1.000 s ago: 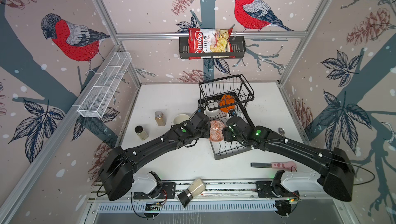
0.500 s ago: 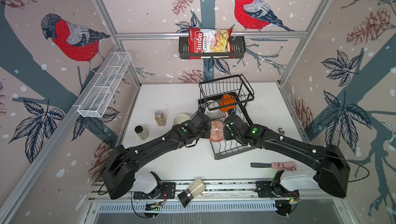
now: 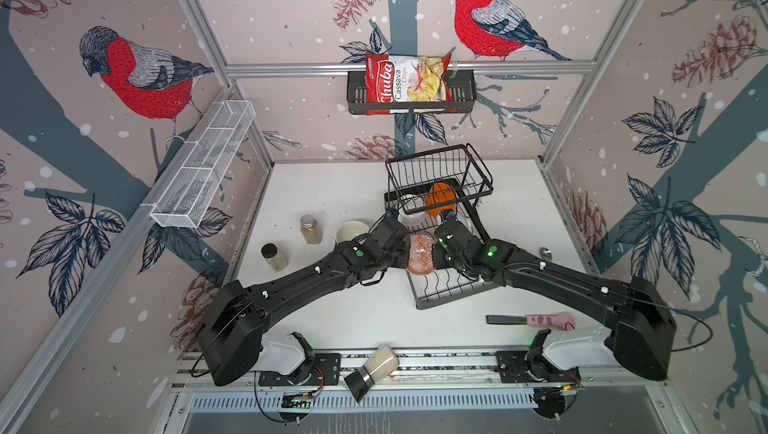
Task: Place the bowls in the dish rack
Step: 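Grasp the orange-patterned bowl rim with the right gripper beside the left gripper, then carry the orange-patterned bowl into the rack with the right gripper while the left releases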
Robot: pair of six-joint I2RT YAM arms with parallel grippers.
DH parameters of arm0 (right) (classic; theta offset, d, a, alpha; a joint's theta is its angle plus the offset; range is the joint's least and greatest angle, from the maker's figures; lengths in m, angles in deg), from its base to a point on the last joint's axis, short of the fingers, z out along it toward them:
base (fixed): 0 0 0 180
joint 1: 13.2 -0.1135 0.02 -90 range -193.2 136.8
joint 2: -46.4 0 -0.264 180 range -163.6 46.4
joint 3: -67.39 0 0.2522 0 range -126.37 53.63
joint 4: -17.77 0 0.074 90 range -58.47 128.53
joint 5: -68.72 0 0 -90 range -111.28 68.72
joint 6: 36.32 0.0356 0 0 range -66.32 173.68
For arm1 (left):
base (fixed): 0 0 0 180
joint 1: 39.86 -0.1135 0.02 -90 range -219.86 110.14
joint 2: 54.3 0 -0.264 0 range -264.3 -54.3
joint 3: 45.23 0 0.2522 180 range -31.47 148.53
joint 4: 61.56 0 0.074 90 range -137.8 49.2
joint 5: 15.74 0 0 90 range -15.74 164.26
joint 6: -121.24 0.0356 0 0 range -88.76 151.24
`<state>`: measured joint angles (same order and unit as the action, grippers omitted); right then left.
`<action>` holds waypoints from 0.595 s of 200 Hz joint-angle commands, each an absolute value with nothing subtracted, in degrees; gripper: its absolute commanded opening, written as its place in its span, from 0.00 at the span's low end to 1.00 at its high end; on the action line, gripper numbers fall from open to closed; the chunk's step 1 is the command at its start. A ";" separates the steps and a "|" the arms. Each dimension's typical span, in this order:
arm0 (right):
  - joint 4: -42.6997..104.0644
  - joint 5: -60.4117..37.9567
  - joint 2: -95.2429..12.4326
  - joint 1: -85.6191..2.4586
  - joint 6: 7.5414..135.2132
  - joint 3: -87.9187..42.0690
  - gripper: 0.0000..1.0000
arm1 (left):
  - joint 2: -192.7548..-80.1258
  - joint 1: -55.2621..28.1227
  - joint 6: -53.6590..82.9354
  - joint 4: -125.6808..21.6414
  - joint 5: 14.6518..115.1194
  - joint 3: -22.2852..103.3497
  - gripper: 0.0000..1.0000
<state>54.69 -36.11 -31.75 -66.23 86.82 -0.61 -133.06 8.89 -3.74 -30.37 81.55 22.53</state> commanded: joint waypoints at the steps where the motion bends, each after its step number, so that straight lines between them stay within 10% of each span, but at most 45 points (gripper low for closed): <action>1: 53.85 -36.68 -32.00 -65.99 87.08 -0.43 0.12 | -133.09 8.92 -3.48 -33.80 81.12 22.93 0.00; 100: 55.56 -41.42 -32.35 -66.02 87.53 -0.86 0.00 | -134.28 9.00 -3.78 -33.52 81.43 23.17 0.00; 119: 56.56 -43.42 -32.61 -66.17 87.43 -1.19 0.00 | -133.88 9.01 -3.77 -33.62 81.81 23.04 0.24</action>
